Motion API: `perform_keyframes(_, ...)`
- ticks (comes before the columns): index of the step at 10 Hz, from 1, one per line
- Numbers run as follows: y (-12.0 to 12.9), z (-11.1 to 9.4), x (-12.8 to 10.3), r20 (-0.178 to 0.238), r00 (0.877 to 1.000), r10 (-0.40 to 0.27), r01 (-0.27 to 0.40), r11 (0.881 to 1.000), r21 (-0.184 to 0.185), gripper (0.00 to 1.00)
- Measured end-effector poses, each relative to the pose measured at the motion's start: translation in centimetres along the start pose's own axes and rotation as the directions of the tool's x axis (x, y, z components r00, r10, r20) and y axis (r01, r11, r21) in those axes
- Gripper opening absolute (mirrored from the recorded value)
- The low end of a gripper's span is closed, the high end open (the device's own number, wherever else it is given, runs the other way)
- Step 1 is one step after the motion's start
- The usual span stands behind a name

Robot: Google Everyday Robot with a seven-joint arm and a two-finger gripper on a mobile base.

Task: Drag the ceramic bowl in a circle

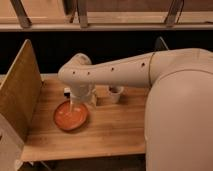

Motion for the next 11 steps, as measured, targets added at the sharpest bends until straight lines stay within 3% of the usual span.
perform_keyframes(3, 0.0, 0.9, -1.0, 0.057, 0.997, -0.043, 0.044, 0.999, -0.018, 0.65)
perform_keyframes(5, -1.0, 1.2, -1.7, 0.089, 0.996, -0.014, 0.018, 0.999, -0.042, 0.65)
perform_keyframes(9, -0.8, 1.3, -1.6, 0.085, 0.996, -0.020, 0.024, 0.999, -0.040, 0.65)
perform_keyframes(11, -0.6, 3.5, -1.0, 0.046, 0.996, -0.071, 0.071, 0.997, 0.005, 0.65)
